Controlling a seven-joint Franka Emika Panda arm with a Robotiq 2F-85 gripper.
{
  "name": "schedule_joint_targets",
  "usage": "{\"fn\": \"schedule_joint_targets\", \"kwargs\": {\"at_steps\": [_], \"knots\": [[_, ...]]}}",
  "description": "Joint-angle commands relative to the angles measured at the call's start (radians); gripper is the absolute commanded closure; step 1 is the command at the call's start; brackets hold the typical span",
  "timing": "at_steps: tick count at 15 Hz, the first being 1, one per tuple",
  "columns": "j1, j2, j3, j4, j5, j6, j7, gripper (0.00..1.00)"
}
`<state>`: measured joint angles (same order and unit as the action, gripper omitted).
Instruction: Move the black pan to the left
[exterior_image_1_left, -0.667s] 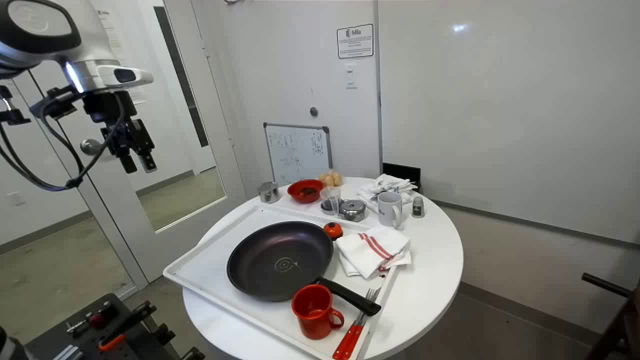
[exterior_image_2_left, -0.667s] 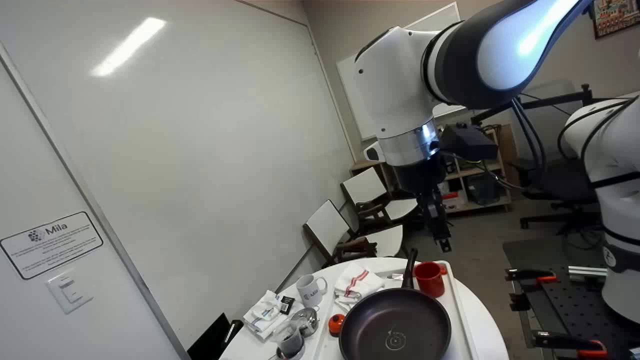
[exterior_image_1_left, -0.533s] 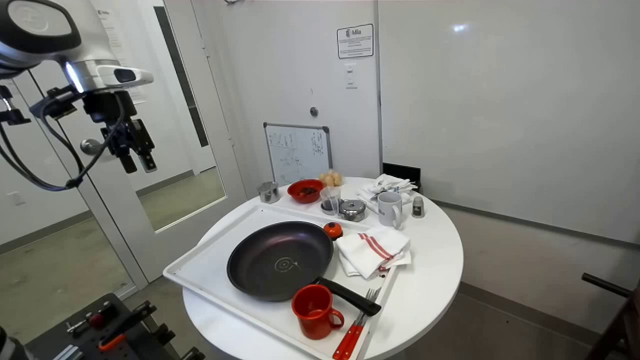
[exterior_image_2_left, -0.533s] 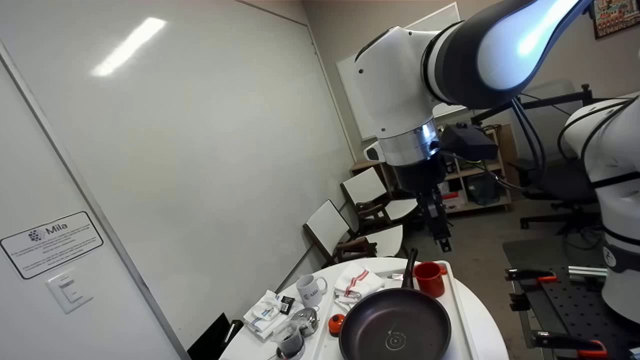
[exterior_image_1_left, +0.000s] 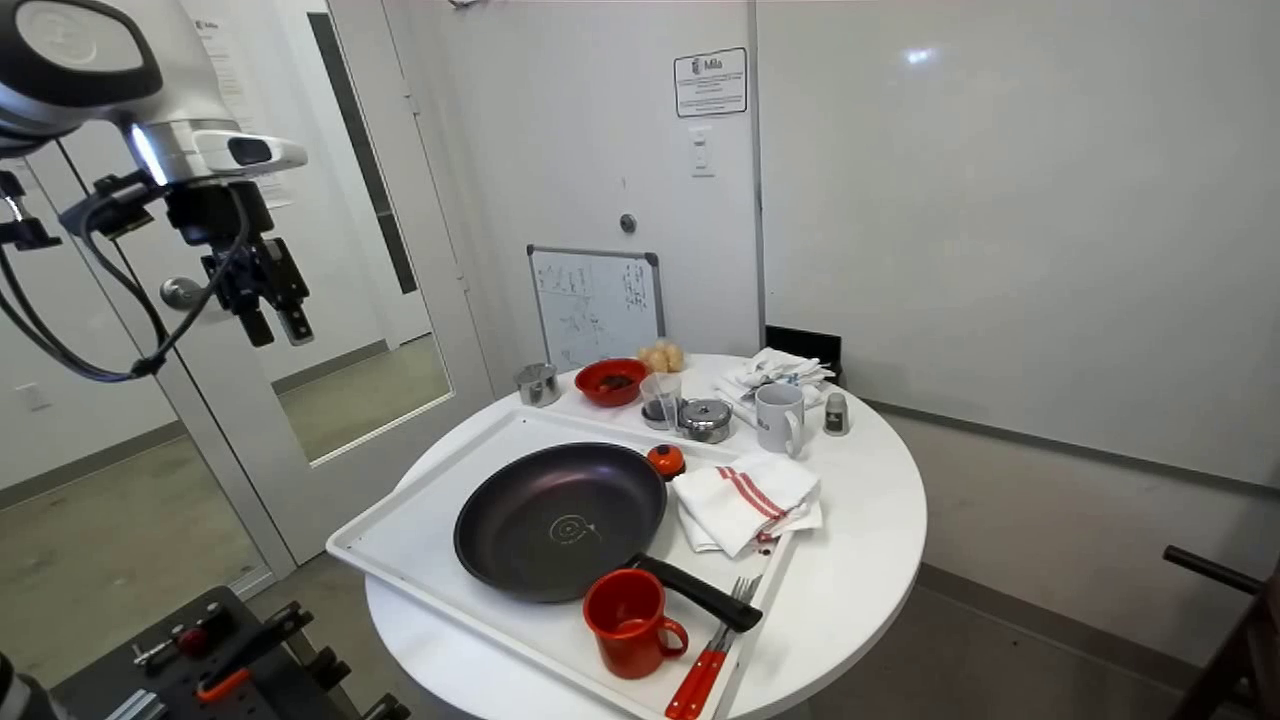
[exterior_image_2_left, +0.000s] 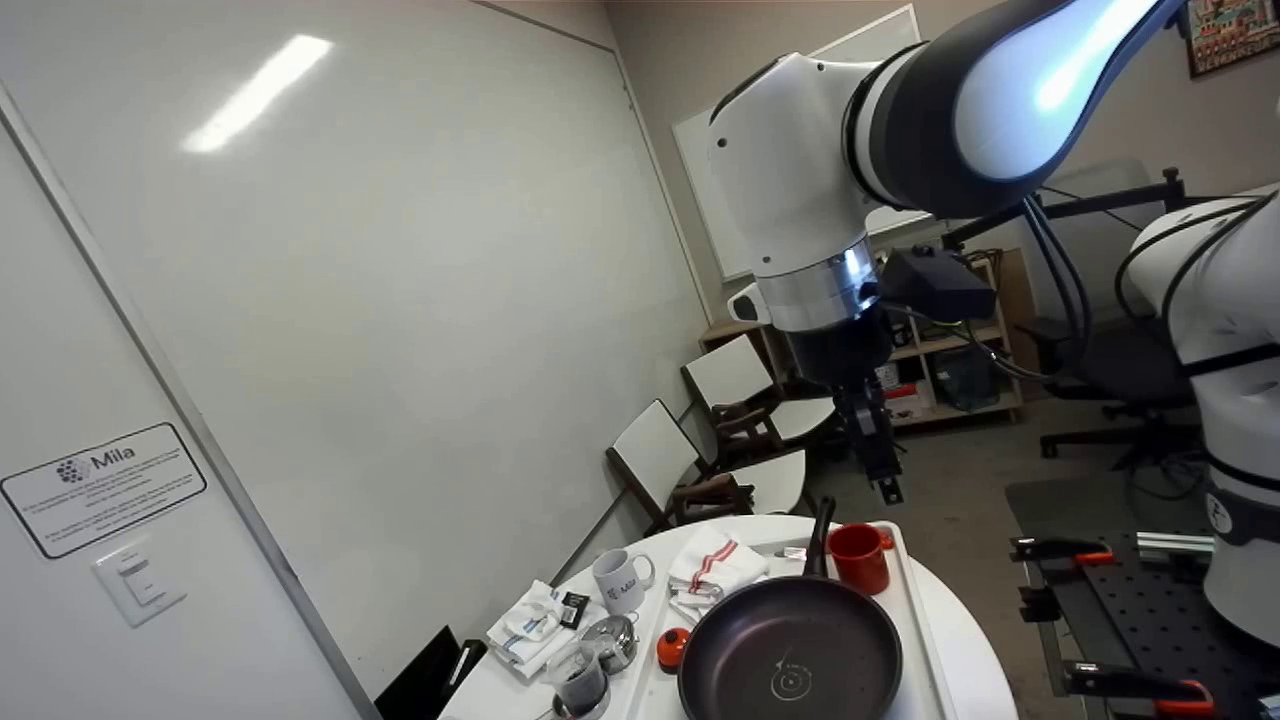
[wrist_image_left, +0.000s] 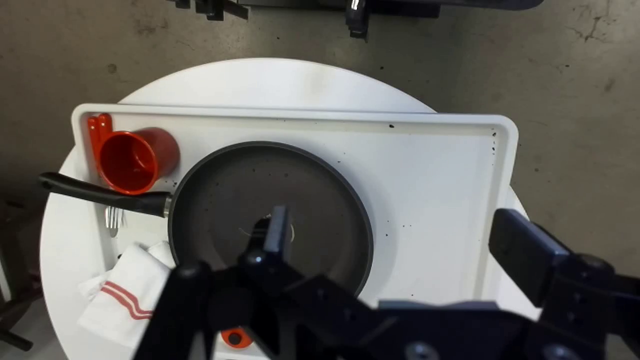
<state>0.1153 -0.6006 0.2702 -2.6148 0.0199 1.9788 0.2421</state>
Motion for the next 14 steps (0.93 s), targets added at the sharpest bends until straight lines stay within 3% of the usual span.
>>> {"fn": "schedule_joint_targets", "kwargs": {"at_steps": [1, 5, 9, 14], "knots": [[0.015, 0.003, -0.013, 0.001, -0.008, -0.002, 0.007, 0.00], [0.012, 0.017, -0.013, 0.005, -0.013, 0.003, 0.006, 0.00], [-0.043, 0.101, -0.002, 0.015, -0.140, -0.001, 0.026, 0.00], [-0.136, 0.226, -0.079, 0.037, -0.275, 0.022, 0.035, 0.00]]}}
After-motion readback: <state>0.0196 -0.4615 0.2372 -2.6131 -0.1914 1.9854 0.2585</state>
